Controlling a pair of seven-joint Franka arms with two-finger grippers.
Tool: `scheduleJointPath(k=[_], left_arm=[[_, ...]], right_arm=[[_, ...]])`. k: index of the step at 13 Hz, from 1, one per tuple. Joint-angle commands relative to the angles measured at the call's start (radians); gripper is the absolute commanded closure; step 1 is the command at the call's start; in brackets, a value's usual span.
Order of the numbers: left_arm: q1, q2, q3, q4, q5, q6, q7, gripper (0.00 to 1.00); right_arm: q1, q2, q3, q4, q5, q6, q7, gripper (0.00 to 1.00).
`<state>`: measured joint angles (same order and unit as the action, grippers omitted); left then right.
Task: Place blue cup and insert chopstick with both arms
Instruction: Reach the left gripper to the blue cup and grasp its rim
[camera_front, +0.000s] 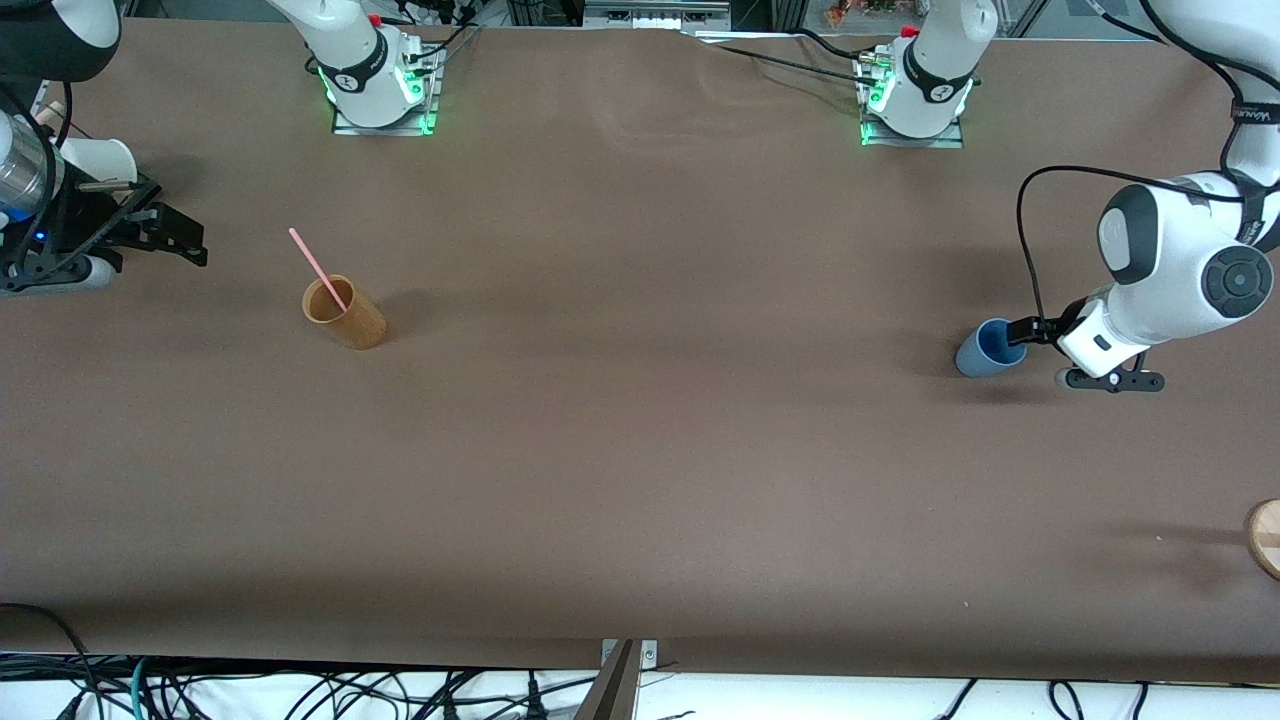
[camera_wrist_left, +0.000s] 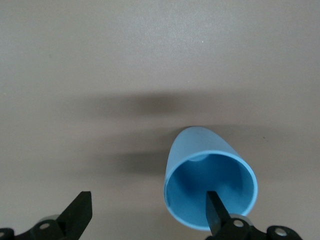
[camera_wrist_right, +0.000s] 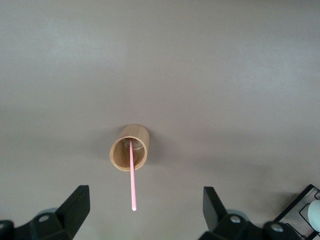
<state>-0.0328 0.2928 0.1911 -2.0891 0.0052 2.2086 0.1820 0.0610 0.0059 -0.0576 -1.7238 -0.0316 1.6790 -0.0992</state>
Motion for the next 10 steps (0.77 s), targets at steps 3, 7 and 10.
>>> scheduleJointPath(k=[3,7,10], left_arm=[[-0.010,0.020,-0.001,-0.071,0.006,0.137,0.011,0.04],[-0.015,0.022,-0.001,-0.068,0.006,0.131,0.011,0.95],[-0.016,0.020,-0.002,-0.065,0.004,0.121,0.008,1.00]], right_arm=[[0.000,-0.003,-0.001,0.004,0.012,-0.012,0.004,0.00],[-0.001,-0.003,-0.002,0.004,0.012,-0.012,0.004,0.00],[-0.001,-0.003,-0.004,0.004,0.012,-0.012,0.004,0.00]])
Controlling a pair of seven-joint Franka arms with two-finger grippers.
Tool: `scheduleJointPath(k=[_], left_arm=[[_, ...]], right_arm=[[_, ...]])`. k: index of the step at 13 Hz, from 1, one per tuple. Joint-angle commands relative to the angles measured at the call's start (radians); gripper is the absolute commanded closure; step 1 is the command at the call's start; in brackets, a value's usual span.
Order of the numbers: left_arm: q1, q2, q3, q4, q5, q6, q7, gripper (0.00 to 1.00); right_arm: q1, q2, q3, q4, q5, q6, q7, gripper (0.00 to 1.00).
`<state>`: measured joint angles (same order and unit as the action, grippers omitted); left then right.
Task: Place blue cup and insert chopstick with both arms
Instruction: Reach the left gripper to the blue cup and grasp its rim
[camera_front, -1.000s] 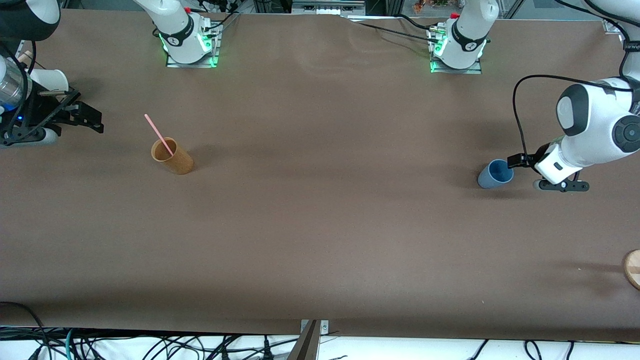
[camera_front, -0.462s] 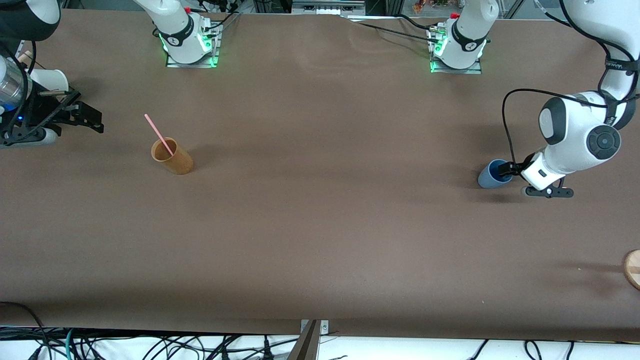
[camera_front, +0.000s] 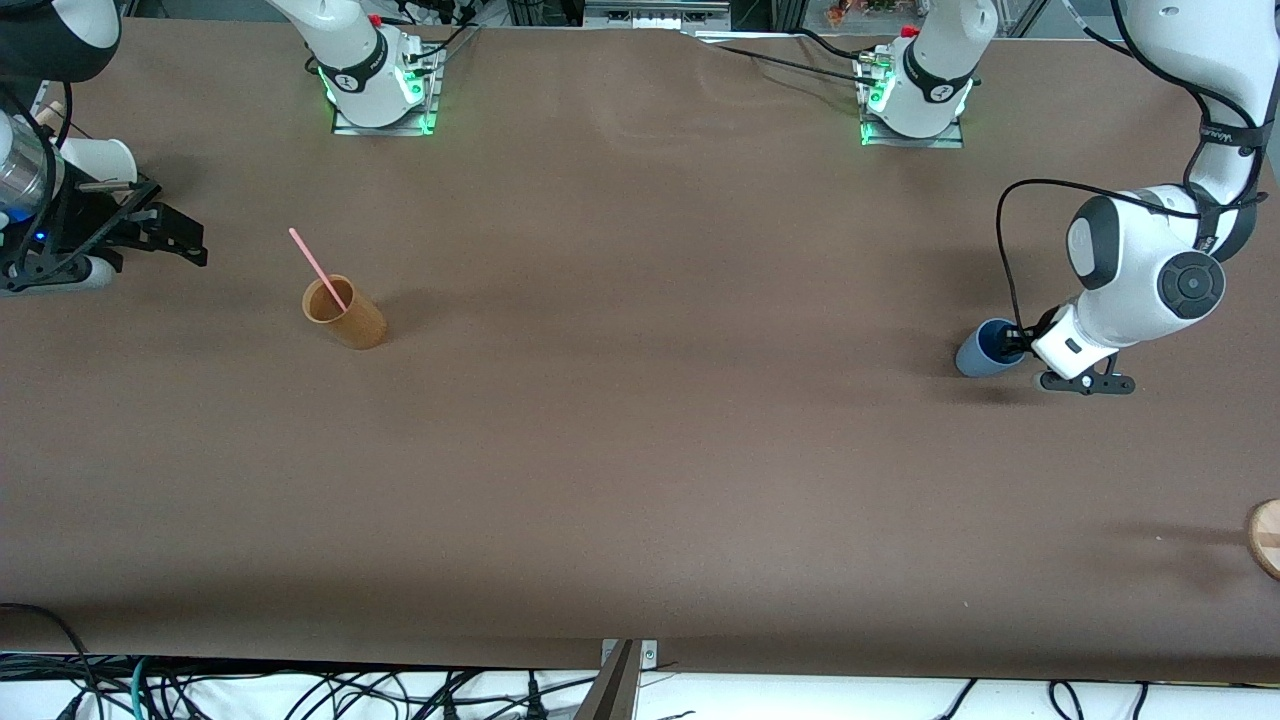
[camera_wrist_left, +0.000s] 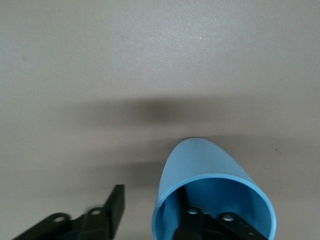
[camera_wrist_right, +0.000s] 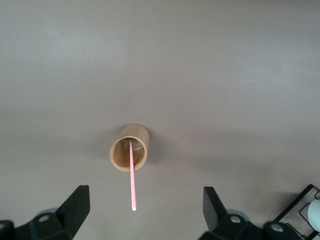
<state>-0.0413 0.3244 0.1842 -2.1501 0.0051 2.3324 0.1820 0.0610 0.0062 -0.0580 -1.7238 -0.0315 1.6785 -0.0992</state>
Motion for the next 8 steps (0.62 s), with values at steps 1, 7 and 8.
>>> scheduleJointPath(k=[1,7,8], left_arm=[[-0.008,-0.011,0.004,-0.004,0.004,-0.002,0.008,1.00],[-0.047,-0.036,-0.002,0.114,-0.028,-0.160,-0.004,1.00],[-0.072,-0.034,-0.003,0.166,-0.066,-0.218,-0.009,1.00]], right_arm=[[-0.003,-0.003,-0.003,0.004,0.012,-0.011,0.004,0.00],[-0.001,-0.003,-0.003,0.004,0.012,-0.011,0.004,0.00],[-0.001,-0.003,-0.003,0.004,0.012,-0.011,0.004,0.00]])
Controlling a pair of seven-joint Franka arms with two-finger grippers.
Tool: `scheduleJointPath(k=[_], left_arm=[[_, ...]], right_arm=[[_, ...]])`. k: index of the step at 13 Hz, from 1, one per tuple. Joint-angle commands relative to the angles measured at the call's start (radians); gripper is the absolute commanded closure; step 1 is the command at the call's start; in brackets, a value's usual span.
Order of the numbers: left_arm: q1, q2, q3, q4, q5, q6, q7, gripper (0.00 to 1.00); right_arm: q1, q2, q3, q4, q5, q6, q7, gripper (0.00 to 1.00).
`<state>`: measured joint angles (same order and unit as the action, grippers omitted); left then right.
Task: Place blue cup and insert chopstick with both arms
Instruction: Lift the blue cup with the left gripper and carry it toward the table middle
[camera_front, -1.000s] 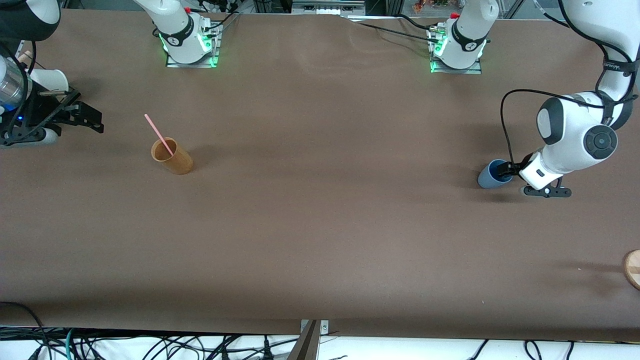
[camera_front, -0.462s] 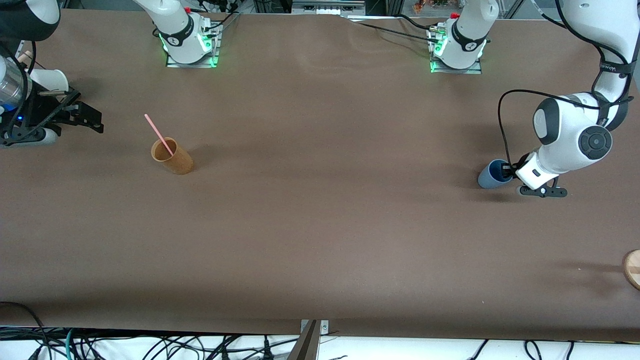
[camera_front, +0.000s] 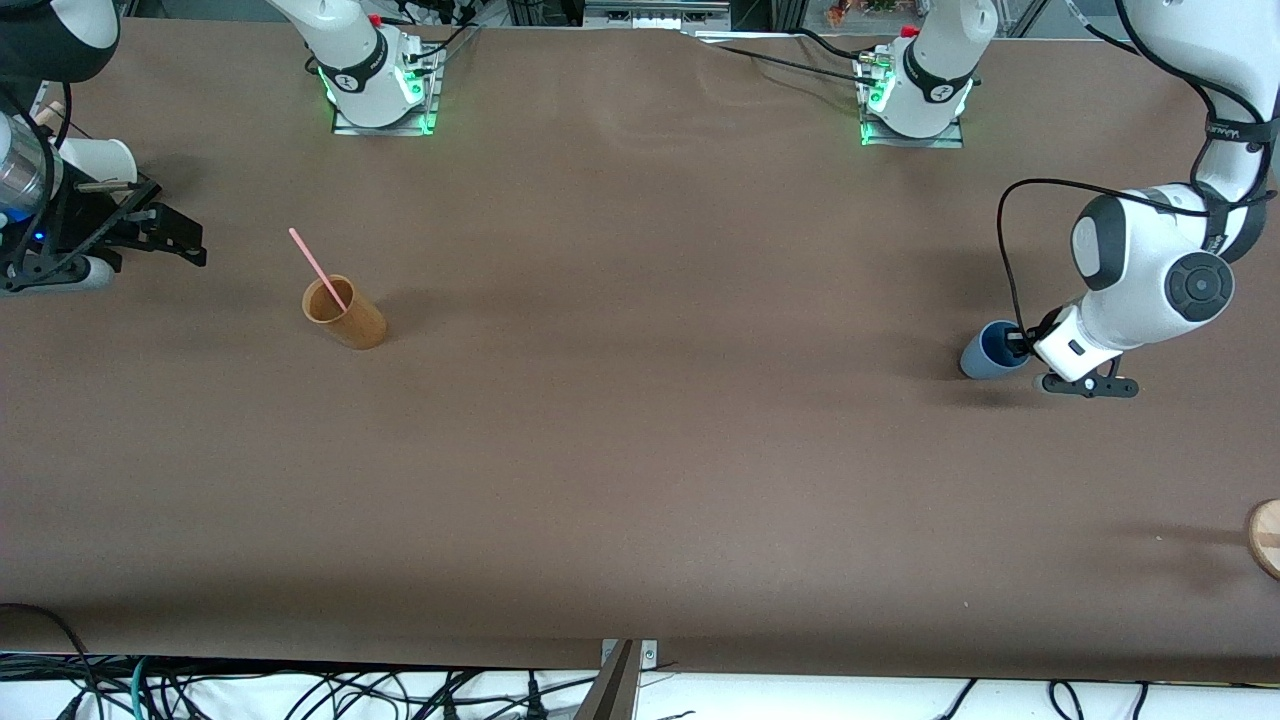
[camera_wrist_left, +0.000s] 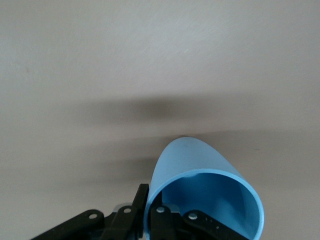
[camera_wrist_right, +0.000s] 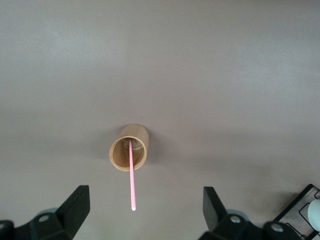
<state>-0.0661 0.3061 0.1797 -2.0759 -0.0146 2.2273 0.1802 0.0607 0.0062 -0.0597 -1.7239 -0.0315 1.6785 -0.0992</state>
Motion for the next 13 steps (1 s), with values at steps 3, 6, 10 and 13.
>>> scheduleJointPath(k=[3,6,10,13], left_arm=[[-0.160,-0.009,-0.006,0.183,-0.116,-0.179,-0.103,1.00],[-0.340,0.019,-0.009,0.253,-0.117,-0.184,-0.292,1.00],[-0.530,0.143,-0.063,0.425,-0.163,-0.193,-0.537,1.00],[-0.650,0.282,-0.063,0.607,-0.182,-0.195,-0.678,1.00]], right_arm=[[-0.001,-0.003,-0.002,0.004,0.012,-0.011,0.006,0.00],[-0.001,-0.003,-0.002,0.004,0.012,-0.011,0.006,0.00],[-0.001,-0.003,0.000,0.004,0.012,-0.011,0.006,0.00],[-0.001,-0.003,0.000,0.004,0.012,-0.011,0.004,0.00]])
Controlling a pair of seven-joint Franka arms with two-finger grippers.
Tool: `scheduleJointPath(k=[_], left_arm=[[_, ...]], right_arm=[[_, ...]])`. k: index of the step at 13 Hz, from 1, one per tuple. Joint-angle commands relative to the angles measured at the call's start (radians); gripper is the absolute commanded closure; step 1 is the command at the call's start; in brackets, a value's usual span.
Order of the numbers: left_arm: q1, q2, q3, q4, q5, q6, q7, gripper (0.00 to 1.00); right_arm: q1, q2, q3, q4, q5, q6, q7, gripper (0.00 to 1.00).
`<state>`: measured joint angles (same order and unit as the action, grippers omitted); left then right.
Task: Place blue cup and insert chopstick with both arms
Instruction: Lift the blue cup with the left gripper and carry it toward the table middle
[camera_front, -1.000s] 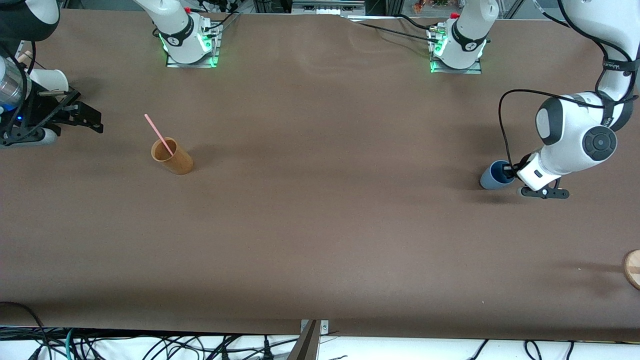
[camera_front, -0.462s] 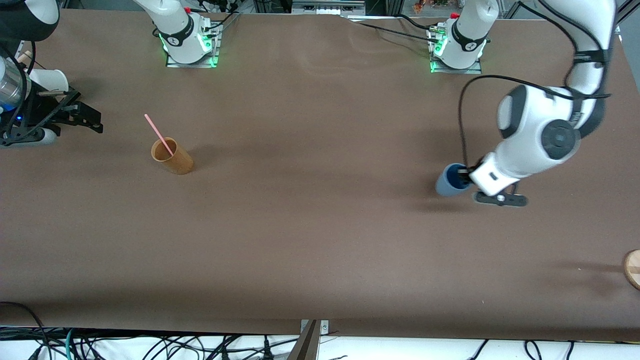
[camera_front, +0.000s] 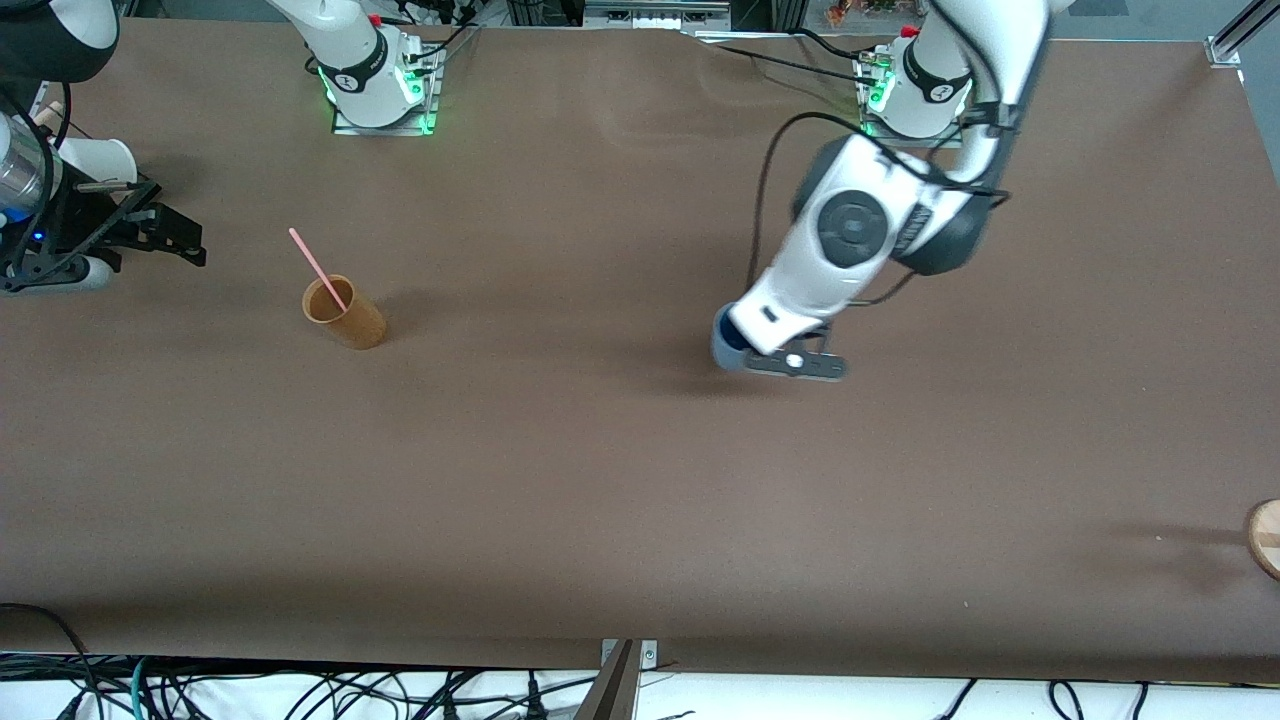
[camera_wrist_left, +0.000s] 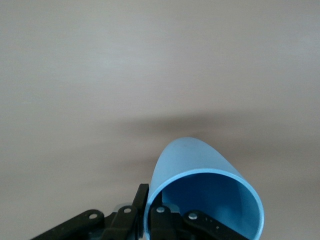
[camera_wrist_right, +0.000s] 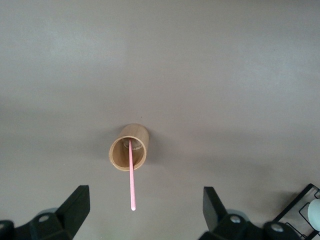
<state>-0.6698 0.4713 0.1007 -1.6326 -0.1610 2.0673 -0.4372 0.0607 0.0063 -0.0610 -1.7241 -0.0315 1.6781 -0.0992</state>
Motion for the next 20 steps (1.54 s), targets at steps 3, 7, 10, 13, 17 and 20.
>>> scheduleJointPath(k=[3,7,10,13,17,20], left_arm=[[-0.132,0.240,0.017,0.308,-0.088,-0.035,-0.165,1.00],[-0.200,0.358,0.016,0.430,-0.089,-0.030,-0.290,1.00],[-0.235,0.444,0.016,0.511,-0.088,-0.024,-0.376,1.00],[-0.246,0.478,0.017,0.527,-0.088,-0.016,-0.419,1.00],[-0.241,0.463,0.019,0.527,-0.089,-0.013,-0.425,0.19],[-0.226,0.425,0.017,0.527,-0.141,-0.035,-0.416,0.00]], right_arm=[[-0.001,-0.003,0.000,0.004,0.012,-0.011,0.004,0.00],[-0.001,-0.003,0.000,0.004,0.012,-0.011,0.004,0.00],[-0.001,-0.003,0.000,0.004,0.012,-0.011,0.006,0.00],[-0.006,-0.003,-0.002,0.003,0.013,-0.017,0.004,0.00],[-0.004,-0.005,-0.002,0.004,0.013,-0.024,0.006,0.00],[0.002,-0.005,0.004,0.004,0.013,-0.026,0.004,0.00]])
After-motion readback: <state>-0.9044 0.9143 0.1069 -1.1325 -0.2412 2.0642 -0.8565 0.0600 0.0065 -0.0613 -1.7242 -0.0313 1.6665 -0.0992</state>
